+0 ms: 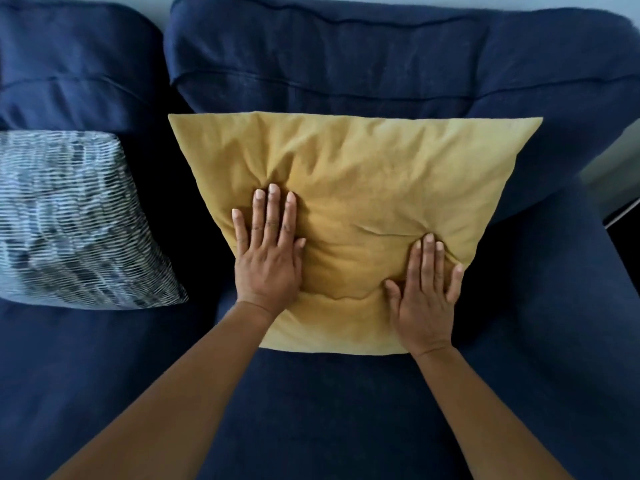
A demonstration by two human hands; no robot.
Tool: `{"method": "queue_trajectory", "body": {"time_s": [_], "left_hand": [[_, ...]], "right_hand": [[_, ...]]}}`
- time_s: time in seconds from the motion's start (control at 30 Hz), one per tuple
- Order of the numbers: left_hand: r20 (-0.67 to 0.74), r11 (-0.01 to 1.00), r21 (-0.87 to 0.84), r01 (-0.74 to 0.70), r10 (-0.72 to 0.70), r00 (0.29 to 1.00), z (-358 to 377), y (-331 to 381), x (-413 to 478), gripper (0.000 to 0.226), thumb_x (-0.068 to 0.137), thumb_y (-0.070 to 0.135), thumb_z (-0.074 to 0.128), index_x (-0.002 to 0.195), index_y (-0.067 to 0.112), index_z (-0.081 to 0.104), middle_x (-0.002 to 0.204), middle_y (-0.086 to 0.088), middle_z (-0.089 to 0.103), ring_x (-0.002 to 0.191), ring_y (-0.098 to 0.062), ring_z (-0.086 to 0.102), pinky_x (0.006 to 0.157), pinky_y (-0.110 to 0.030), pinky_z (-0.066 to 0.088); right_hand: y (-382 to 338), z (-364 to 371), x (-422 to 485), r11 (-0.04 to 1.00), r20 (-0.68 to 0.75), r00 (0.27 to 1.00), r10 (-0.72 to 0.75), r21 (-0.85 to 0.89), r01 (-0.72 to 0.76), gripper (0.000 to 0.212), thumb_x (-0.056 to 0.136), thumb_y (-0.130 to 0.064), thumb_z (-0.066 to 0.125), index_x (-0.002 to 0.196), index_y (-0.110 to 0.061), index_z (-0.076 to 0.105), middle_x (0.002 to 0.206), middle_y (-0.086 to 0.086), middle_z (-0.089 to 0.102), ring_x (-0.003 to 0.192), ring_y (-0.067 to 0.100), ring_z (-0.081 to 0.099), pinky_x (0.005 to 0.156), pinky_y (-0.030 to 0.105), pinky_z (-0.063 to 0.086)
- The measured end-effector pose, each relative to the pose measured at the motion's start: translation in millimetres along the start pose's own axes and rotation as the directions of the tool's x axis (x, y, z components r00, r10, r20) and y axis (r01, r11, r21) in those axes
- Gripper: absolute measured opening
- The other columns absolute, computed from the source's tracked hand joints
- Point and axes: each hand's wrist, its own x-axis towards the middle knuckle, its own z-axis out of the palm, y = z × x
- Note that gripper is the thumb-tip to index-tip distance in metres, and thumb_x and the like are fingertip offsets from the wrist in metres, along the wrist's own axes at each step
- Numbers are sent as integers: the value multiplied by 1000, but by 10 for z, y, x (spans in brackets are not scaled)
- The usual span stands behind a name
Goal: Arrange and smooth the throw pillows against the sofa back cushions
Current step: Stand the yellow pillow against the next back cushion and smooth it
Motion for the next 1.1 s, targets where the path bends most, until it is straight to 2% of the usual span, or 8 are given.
{"method": "queue_trajectory", "body": {"time_s": [0.1,0.23,0.33,0.47,0.6,0.73,1.0,1.1], "left_hand": [[-113,986,-156,-56,38,993,-41,334,-210,66,105,37,33,160,6,13,167,-18,6,155,-39,3,122,-58,-1],[37,961,-130,-244,251,967,161,466,-751,64,105,43,33,160,15,17,167,-9,15,154,-31,11,124,-53,5],[113,994,16,-106,103,988,294,26,-868,63,100,40,38,155,10,30,160,-10,25,149,-30,21,120,-57,13],[104,996,39,-85,80,991,329,-175,-836,63,103,38,36,157,9,23,166,-7,13,153,-32,12,125,-52,2],[109,1000,5,-20,19,994,301,11,-821,62,103,34,37,157,7,22,165,-12,15,156,-26,-3,124,-54,3],[90,996,-82,37,-29,995,148,113,-813,62,103,32,37,156,2,26,165,-17,14,155,-32,3,124,-57,6],[-94,978,-204,32,-52,994,-313,405,34,67,104,38,34,156,-1,19,164,-23,14,153,-39,3,122,-61,2],[-121,981,-182,-70,48,991,-379,555,381,62,104,32,34,157,2,22,165,-20,20,153,-38,6,122,-60,0]], "right_hand": [[-102,-26,-30,995,7,998,59,82,-59,73,104,-49,27,160,-6,9,168,11,7,157,20,0,125,51,1],[-155,-50,-64,992,35,997,69,102,-73,73,104,-48,27,160,-7,4,169,12,6,157,22,-1,125,50,-1],[-40,-66,-134,995,42,995,87,45,-89,72,106,-47,28,161,-6,8,169,13,7,156,27,9,124,55,5],[-31,-211,-141,914,-44,919,392,131,-384,70,106,-38,35,159,-1,9,168,18,8,156,30,12,118,65,16],[-498,-454,46,973,-256,965,60,231,1,69,107,-43,30,161,-9,5,169,10,2,156,28,8,123,55,4],[-882,-490,405,934,-193,933,-305,129,333,68,105,-50,37,162,-23,12,168,5,6,156,23,5,124,51,0],[-286,-629,775,977,-142,981,132,188,-104,66,107,-49,20,160,-10,15,168,16,16,155,33,12,121,60,5],[-425,-755,991,979,-220,975,-11,197,56,62,109,-43,21,160,-8,18,166,17,20,155,31,14,123,52,-1]]}}
